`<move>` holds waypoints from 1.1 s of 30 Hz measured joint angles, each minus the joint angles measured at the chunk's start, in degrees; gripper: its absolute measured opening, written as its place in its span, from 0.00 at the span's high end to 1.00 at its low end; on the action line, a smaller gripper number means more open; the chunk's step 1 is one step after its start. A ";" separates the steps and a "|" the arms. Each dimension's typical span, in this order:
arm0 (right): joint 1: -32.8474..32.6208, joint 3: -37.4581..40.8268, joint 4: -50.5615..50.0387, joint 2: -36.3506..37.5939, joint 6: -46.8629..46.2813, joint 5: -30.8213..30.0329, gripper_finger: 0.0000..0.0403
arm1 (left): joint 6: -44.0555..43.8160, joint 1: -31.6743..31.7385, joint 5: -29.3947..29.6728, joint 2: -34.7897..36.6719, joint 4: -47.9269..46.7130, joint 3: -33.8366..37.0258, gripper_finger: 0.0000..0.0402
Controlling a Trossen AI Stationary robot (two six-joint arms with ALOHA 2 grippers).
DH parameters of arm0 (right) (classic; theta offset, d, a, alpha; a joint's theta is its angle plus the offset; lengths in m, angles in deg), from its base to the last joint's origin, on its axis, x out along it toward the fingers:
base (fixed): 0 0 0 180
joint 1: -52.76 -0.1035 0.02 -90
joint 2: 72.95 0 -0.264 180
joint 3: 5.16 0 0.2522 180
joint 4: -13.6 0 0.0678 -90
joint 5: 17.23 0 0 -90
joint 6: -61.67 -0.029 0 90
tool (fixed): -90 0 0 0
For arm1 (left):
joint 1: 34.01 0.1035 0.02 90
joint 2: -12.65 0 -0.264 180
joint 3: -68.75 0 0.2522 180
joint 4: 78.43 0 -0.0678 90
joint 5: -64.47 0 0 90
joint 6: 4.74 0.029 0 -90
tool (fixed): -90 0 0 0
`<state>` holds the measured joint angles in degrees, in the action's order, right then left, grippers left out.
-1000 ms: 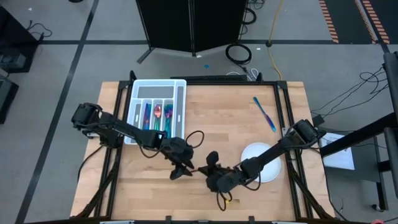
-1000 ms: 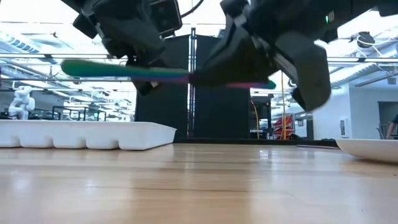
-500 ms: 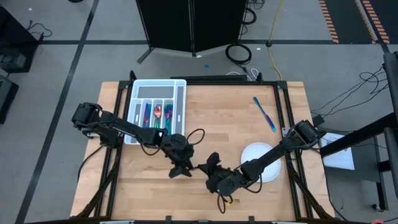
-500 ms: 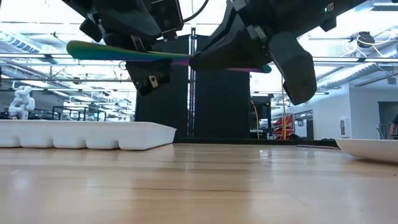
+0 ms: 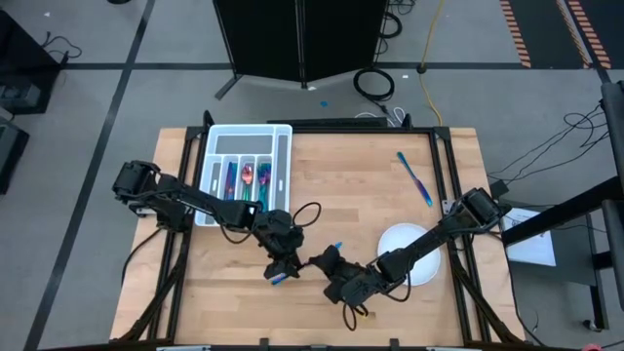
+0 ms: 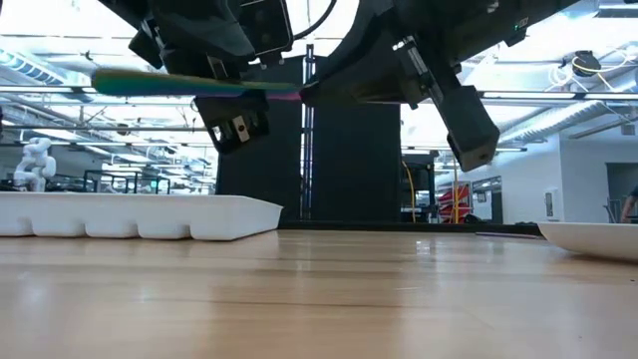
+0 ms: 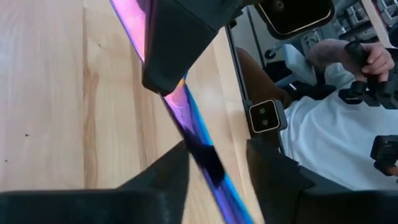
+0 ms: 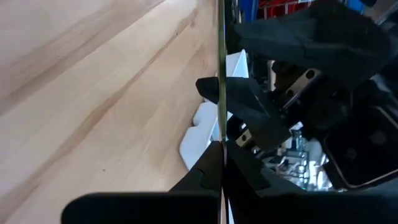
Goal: Sort silverware
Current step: Put the iridescent knife into the white silverware tray
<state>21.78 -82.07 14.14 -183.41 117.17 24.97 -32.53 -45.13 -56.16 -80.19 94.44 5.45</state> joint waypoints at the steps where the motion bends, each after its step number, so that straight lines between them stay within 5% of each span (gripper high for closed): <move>1: 0.01 0.00 0.38 0.00 0.83 0.01 1.00 | 0.00 -0.02 0.00 0.00 0.02 0.00 0.63; 8: -0.06 0.00 1.82 0.02 4.52 0.12 1.00 | 2.82 0.09 0.09 -0.09 -0.48 0.06 0.90; 13: -0.04 0.11 1.52 0.00 3.72 0.65 1.00 | 6.36 0.02 -0.28 -0.05 0.45 0.09 0.99; 27: 0.56 0.11 2.41 -0.09 4.09 -1.05 1.00 | 0.91 0.74 4.63 0.09 2.07 -0.08 1.00; 33: -0.44 0.22 2.15 -0.11 5.82 -6.82 1.00 | -1.19 3.83 5.01 0.33 2.11 -0.07 0.91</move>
<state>21.33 -81.85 16.29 -183.52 122.99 18.16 -33.72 -41.29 -51.14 -79.86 96.55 5.38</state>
